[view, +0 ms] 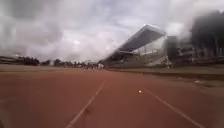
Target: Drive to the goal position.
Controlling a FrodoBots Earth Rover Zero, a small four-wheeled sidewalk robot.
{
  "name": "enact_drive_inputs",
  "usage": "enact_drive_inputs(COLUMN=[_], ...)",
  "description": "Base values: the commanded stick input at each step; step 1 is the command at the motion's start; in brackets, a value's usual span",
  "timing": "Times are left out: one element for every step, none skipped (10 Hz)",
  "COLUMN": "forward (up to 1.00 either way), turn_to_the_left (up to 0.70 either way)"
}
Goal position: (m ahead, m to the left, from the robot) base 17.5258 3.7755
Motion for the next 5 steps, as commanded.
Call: enact_drive_inputs(forward=[0.85, 0.85, 0.85, 0.85, 0.85], turn_to_the_left=[0.00, 0.00, 0.00, 0.00, 0.00])
